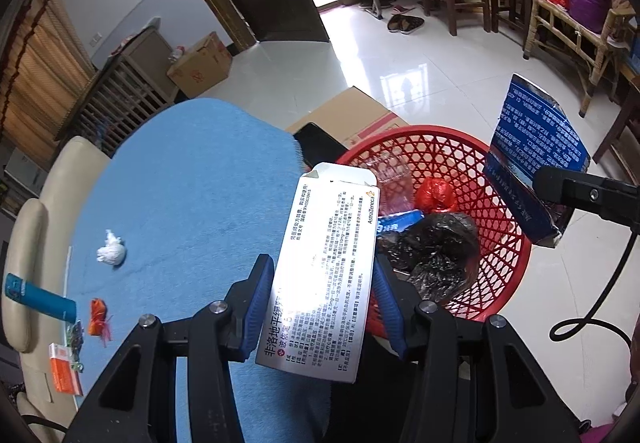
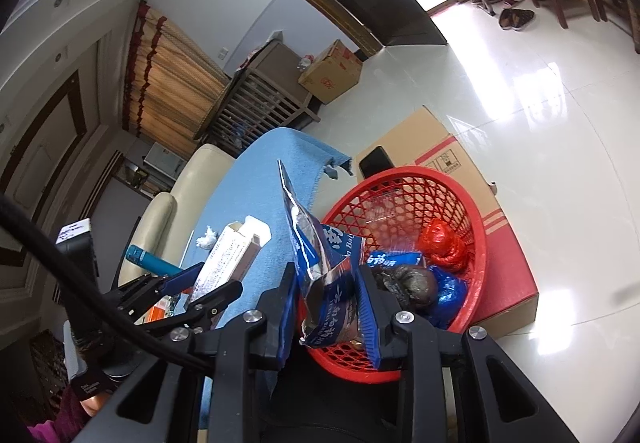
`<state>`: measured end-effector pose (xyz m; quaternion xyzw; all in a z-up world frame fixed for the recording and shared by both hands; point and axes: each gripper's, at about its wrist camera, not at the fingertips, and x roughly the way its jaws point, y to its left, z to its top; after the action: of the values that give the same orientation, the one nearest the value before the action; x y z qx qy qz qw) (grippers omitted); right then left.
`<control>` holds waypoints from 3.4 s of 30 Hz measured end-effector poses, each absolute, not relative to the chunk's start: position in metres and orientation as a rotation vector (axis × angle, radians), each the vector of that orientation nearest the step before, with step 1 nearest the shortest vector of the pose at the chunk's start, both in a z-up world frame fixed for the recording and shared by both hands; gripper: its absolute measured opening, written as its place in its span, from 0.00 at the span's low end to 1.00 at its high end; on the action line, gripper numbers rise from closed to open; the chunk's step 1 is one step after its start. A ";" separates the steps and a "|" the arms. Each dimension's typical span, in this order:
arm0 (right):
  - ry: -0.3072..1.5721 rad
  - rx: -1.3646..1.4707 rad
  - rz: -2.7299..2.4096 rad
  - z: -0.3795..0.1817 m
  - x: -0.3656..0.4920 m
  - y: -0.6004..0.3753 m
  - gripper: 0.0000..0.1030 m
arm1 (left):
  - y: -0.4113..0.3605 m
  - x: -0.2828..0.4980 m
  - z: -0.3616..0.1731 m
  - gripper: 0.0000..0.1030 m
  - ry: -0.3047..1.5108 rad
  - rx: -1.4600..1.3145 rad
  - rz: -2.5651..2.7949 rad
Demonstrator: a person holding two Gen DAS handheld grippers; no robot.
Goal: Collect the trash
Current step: 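Open the right tool over the wastebasket while the left tool opens to drop the medicine box, then move both tools back over the table, then grasp the white tissue ball with the right tool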
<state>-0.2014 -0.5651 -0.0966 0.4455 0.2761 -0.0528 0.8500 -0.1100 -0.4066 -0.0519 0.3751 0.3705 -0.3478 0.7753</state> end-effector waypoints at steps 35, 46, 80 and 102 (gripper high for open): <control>0.706 0.970 -0.109 -0.121 -0.163 -0.554 0.68 | -0.299 -0.045 -0.038 0.55 0.869 0.531 -0.546; 0.758 0.873 -0.044 -0.102 -0.132 -0.517 0.68 | -0.244 -0.021 -0.037 0.55 0.883 0.428 -0.448; 0.905 0.486 0.238 -0.057 0.153 -0.332 0.68 | -0.018 0.109 -0.078 0.55 0.994 0.112 -0.079; 1.011 0.564 0.214 -0.117 0.309 -0.295 0.46 | -0.071 0.226 -0.092 0.60 0.980 0.097 -0.387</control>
<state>0.3095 -0.2953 -0.1165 0.2658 0.4768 0.1011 0.8317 0.2259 -0.0712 -0.0916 0.0463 0.4676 -0.1844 0.8633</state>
